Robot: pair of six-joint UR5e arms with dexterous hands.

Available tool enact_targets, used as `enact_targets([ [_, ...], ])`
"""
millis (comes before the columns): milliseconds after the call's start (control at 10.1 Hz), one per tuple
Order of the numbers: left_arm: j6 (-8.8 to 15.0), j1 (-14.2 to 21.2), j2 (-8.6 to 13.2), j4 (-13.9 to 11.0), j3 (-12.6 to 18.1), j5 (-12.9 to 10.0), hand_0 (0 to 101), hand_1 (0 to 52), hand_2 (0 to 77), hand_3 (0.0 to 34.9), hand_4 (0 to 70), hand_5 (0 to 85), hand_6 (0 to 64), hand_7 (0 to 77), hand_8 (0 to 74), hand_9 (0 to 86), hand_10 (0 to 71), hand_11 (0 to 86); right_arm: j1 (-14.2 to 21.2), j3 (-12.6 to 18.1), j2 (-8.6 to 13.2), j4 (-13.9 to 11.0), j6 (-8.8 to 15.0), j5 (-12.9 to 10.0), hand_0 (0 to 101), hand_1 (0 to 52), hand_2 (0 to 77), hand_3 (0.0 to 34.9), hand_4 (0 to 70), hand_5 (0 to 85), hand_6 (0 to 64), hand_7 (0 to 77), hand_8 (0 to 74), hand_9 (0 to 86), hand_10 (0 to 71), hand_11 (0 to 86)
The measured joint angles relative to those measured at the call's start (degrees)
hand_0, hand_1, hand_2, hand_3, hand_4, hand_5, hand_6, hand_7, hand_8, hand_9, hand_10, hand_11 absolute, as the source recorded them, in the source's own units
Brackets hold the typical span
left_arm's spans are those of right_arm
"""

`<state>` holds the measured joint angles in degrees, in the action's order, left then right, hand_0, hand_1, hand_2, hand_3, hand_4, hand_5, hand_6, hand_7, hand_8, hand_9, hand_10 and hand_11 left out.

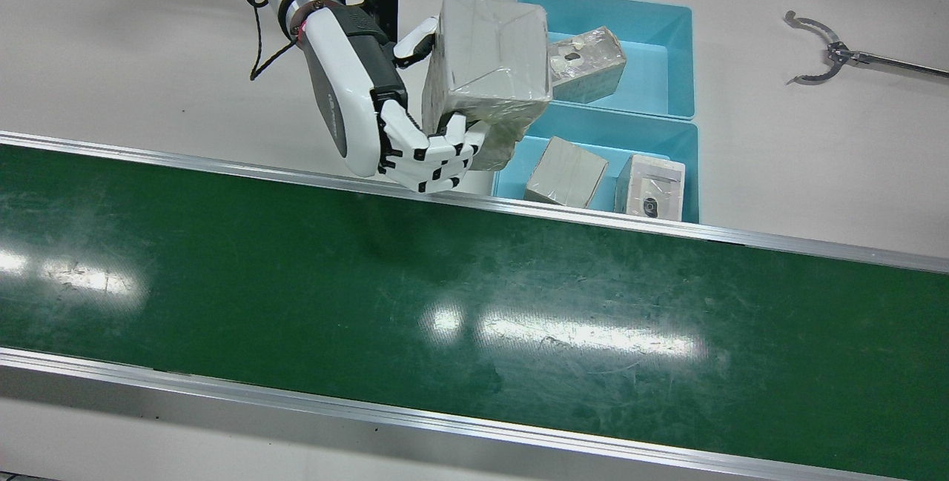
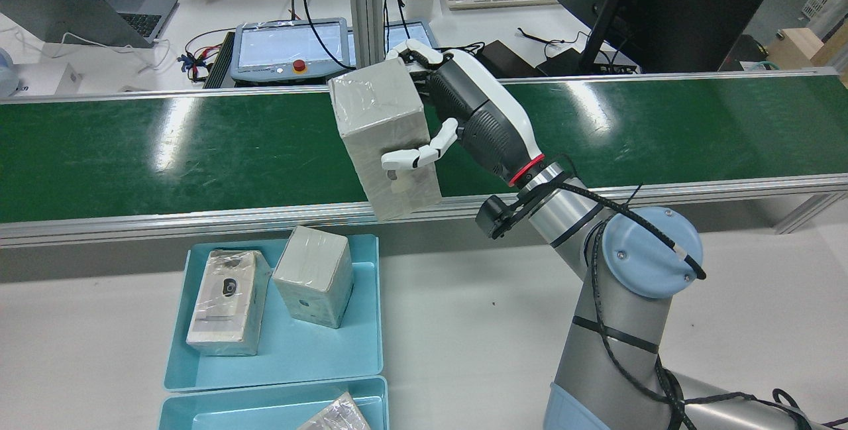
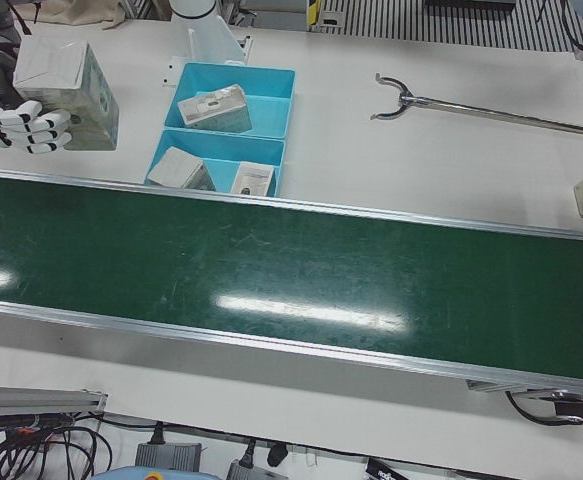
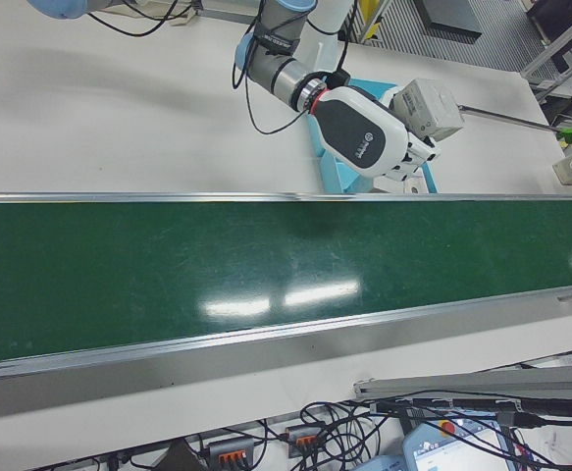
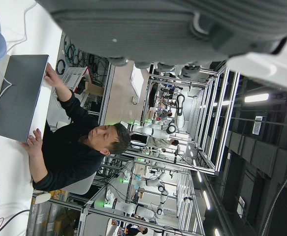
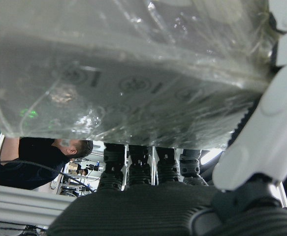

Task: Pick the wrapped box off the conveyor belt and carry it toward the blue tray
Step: 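Carry the held box with the right hand toward the blue tray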

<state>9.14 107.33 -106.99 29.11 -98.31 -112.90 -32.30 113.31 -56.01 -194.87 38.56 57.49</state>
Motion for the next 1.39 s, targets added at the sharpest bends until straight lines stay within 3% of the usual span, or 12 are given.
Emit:
enact_targets([
  [298,0.0,0.0,0.0,0.0,0.0,0.0,0,0.0,0.5,0.0,0.0,1.1,0.0,0.0,0.5,0.5,0.5,0.5,5.35,-0.46,1.72,1.42,3.67,-3.99,47,0.5,28.9,0.0,10.9,69.8,43.6,38.7,50.7,53.5,34.9,50.7],
  [595,0.0,0.0,0.0,0.0,0.0,0.0,0,0.0,1.1,0.0,0.0,1.1,0.0,0.0,0.5,0.0,0.0,0.5,7.73,-0.93,3.07,3.32,7.56,-4.9,46,0.5,28.9,0.0,10.9,69.3,43.6,38.7,50.2,54.5,35.5,50.7],
  [893,0.0,0.0,0.0,0.0,0.0,0.0,0,0.0,1.1,0.0,0.0,1.1,0.0,0.0,0.5,0.0,0.5,0.5,9.17,-3.17,3.35,7.14,8.96,-5.0,46,0.5,28.9,0.0,13.6,68.2,43.6,38.7,45.8,56.7,32.7,49.1],
  [992,0.0,0.0,0.0,0.0,0.0,0.0,0,0.0,0.5,0.0,0.0,1.1,0.0,0.0,0.5,0.0,0.0,0.5,9.44,-3.57,3.35,7.85,9.04,-5.01,46,0.5,28.9,0.0,15.3,67.6,43.6,38.7,40.9,55.6,17.5,33.8],
  [1091,0.0,0.0,0.0,0.0,0.0,0.0,0,0.0,0.5,0.0,0.0,1.1,0.0,0.0,0.5,0.0,0.0,0.5,9.62,-3.76,3.36,8.19,9.06,-5.01,46,0.5,28.4,0.0,15.3,68.2,44.2,37.6,31.6,48.0,14.2,20.7],
  [1190,0.0,0.0,0.0,0.0,0.0,0.0,0,0.0,0.5,0.0,0.0,1.1,0.0,0.0,0.5,0.0,0.0,0.5,9.77,-3.9,3.36,8.38,9.07,-5.04,47,3.8,19.1,0.0,19.6,54.5,46.4,27.3,22.4,40.4,11.4,16.4],
  [1289,0.0,0.0,0.0,0.0,0.0,0.0,0,0.0,0.5,0.0,0.0,1.1,0.0,0.0,0.5,0.0,0.0,0.5,9.87,-3.98,3.37,8.47,9.1,-5.07,47,3.8,19.1,0.0,19.6,54.5,46.4,27.3,22.4,40.4,11.4,16.4],
  [1388,0.0,0.0,0.0,0.0,0.0,0.0,0,0.0,0.5,0.0,0.0,1.1,0.0,0.0,0.5,0.0,0.5,0.5,9.92,-4.08,3.36,8.51,9.1,-5.08,47,13.1,16.4,0.0,9.3,40.4,36.0,15.8,5.5,7.1,4.9,7.6],
])
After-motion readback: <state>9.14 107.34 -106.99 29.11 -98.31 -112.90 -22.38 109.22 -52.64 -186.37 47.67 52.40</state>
